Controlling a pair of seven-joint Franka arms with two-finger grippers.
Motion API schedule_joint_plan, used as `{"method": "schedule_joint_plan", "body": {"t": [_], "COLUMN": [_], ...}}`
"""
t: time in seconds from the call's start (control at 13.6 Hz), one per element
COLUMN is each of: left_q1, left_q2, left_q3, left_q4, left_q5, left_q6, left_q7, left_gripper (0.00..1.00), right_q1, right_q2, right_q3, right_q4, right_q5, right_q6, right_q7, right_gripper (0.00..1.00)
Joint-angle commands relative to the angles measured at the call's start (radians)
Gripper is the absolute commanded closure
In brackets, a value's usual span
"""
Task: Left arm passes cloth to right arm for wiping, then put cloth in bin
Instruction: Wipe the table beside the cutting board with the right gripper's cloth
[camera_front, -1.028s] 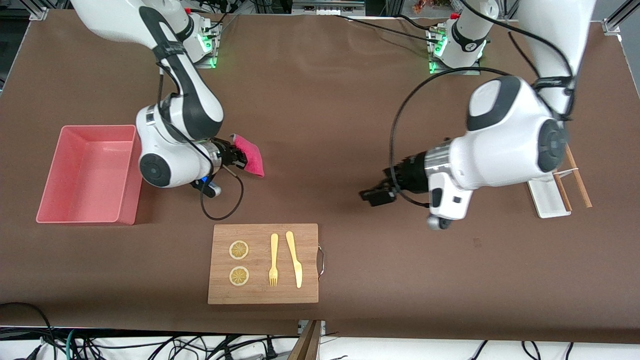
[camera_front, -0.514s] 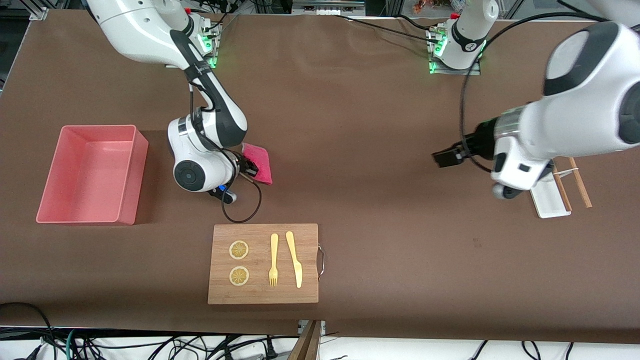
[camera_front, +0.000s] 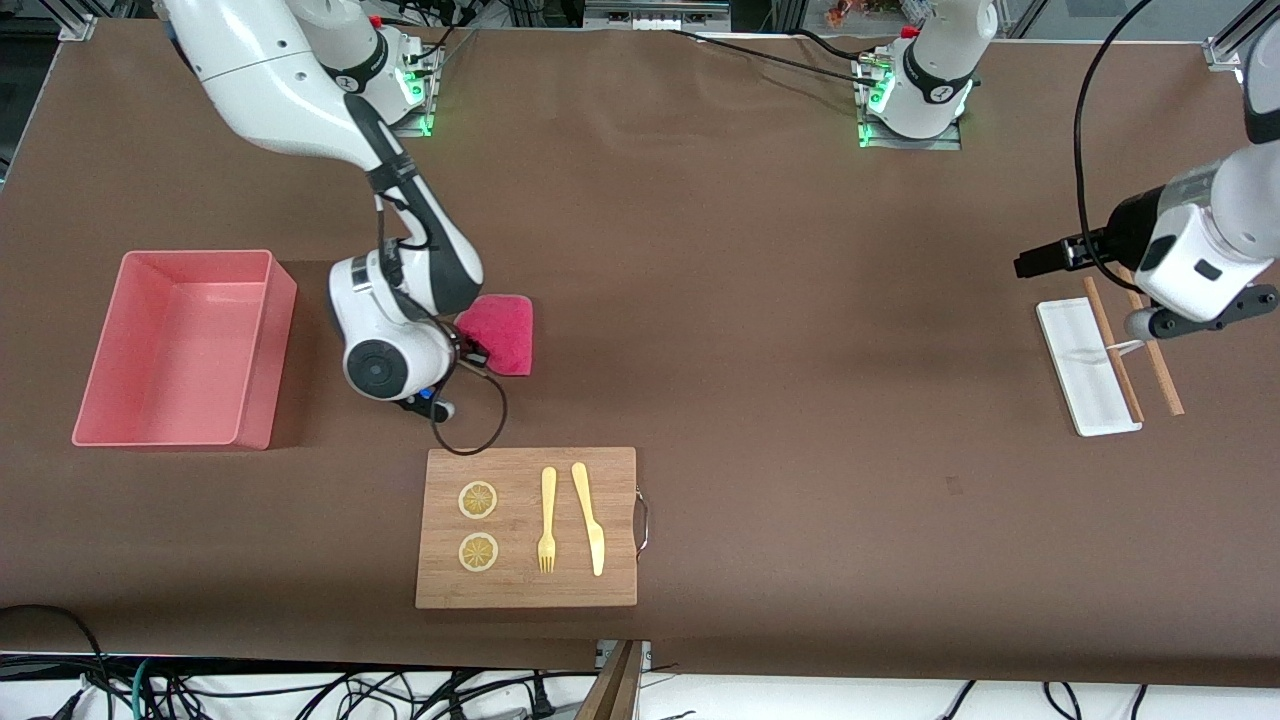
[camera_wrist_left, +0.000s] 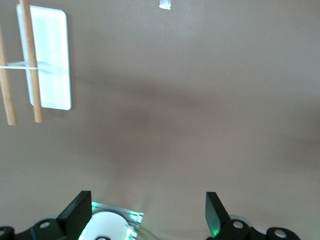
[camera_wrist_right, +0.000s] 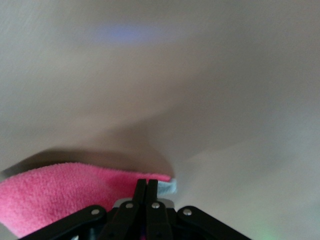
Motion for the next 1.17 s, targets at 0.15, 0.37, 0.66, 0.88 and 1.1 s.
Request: {"method": "schedule_joint_plan", "body": {"t": [0.15,0.37,0.66,0.88,1.1], "left_q1": [0.04,0.038,0.037,-0.023,-0.245], "left_q2": [-0.104,-0.078,-0.076,-0.077,-0.084], "left_q3": [-0.008,-0.005,-0.008,0.027,0.27], "left_q4": [-0.175,-0.141,-0.136,-0.133,-0.134], "left_q5": [0.027,0.03,0.088,0.09,0.09], "left_q6": [0.153,0.181,0.183,0.183,0.178], "left_q7": [0.098,0.101,0.126,0.132,0.146], "left_gripper": [0.0,0.0,0.0,0.0,0.0], "right_q1": [-0.069,-0.07,-0.069,-0.047,0.011], "right_q2": [-0.024,-0.036,-0.039,-0.036,-0.021], "right_q3": [-0.079,-0.166,-0.236,-0.229,-0.228], "right_q4": [0.012,0.014,0.043,0.067,0.067], "right_q5": [-0.036,-0.039,-0.048,-0.108,-0.108], "right_q6": [-0.073,-0.107,-0.124,-0.121,-0.089], "right_q7": [-0.26,-0.434,-0.577,-0.553,-0.438], "right_gripper": [1.0,1.0,1.0,1.0,1.0]}}
